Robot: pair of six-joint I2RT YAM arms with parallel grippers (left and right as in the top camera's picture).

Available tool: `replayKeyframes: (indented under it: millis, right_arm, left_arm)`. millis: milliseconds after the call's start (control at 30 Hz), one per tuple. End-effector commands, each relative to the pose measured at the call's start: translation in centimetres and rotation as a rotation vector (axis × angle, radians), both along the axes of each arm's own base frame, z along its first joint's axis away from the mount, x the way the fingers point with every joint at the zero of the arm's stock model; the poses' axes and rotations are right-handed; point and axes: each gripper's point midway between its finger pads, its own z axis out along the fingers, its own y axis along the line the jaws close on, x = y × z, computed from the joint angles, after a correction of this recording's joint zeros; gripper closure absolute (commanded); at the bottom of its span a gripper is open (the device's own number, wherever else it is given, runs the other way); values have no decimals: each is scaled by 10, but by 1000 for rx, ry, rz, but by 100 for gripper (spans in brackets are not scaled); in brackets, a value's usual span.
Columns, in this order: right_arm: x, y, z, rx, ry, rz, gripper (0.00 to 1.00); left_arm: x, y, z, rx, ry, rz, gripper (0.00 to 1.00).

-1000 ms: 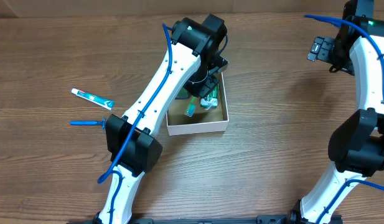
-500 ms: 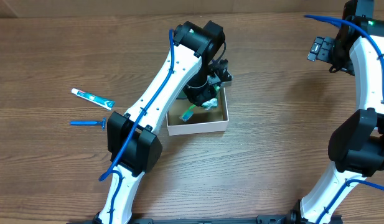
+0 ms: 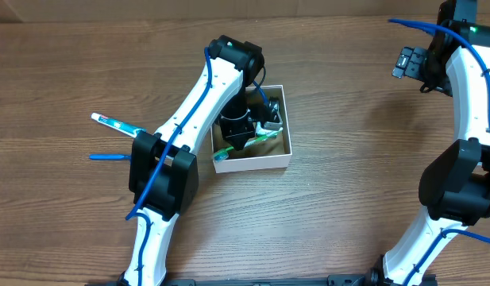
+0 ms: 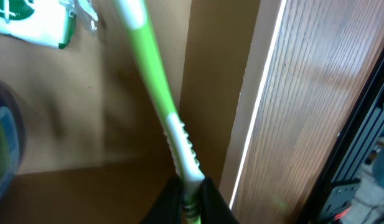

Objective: Pack container
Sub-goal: 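Carry the toothbrush over the box and lower it inside, then open the left gripper and move it left to the toothpaste tube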

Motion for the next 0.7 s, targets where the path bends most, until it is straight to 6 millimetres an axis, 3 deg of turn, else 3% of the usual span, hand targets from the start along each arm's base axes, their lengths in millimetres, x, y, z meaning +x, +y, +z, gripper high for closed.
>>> replayKeyframes:
  millis: [0,167,233,333,500,600,667]
  right_arm:
    - [0,0,-1,-12,6,2,0]
    - [0,0,-1,-12,6,2,0]
    - [0,0,-1,-12,6,2,0]
    - [0,0,-1,-12,6,2,0]
    - [0,0,-1,-12,6,2,0]
    - [0,0,-1,-12,6,2,0]
    - [0,0,-1,-12,6,2,0]
  left_arm:
    - [10,-7,7,-50,-52,30,0]
    - [29,-10,11,-36,-136,84,0]
    - [41,-16,27,-58,-191,136,0]
    - [59,-26,70,-110,-284,264,0]
    - [58,-30,158,-242,-432,390,0]
    - [53,-3,202,-225,-570,485,0]
    - [52,15,221,-213,-632,563,0]
